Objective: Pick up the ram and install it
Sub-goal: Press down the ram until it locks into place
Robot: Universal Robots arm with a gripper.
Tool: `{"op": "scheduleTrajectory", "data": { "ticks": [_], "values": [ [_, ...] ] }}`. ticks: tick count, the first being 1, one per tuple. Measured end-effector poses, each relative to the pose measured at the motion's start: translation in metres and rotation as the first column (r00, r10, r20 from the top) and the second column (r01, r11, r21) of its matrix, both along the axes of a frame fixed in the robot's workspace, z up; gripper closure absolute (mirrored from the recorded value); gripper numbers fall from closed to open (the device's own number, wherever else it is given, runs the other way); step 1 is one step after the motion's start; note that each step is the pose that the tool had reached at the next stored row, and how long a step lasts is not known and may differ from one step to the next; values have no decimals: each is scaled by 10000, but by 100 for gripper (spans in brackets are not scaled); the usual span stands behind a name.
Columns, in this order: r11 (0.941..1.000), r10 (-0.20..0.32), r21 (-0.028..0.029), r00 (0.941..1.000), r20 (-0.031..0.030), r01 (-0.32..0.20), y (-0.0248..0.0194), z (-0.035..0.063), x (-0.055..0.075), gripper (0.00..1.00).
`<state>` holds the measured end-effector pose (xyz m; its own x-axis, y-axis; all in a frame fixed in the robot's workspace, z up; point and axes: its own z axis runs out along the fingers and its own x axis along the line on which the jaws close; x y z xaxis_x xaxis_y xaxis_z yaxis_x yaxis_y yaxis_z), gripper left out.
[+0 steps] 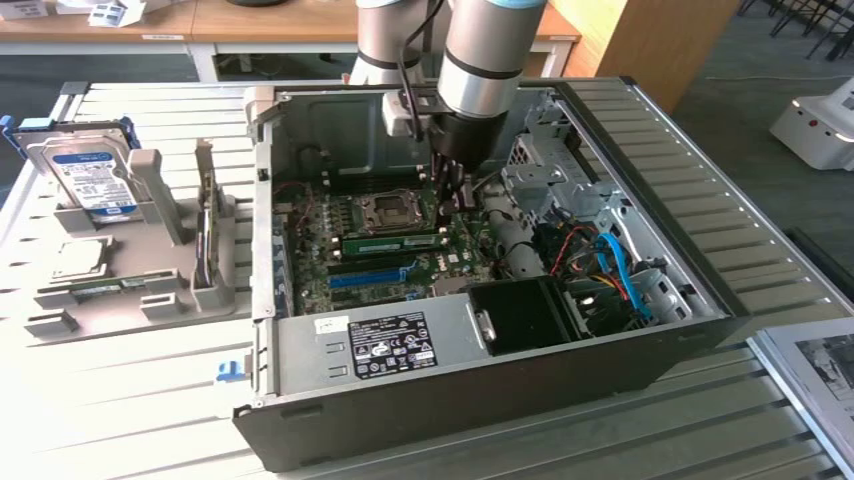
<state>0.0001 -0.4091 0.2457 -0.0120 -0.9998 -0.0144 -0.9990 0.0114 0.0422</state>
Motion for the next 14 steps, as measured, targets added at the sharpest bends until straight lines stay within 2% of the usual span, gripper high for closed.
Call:
{"op": "scheduleTrajectory", "data": {
  "ticks": [8, 14],
  "values": [
    [10000, 1, 3, 10000, 0, -1, 0, 9, -2, 90],
    [10000, 1, 2, 10000, 3, -1, 0, 9, -96, 90]
  ]
}}
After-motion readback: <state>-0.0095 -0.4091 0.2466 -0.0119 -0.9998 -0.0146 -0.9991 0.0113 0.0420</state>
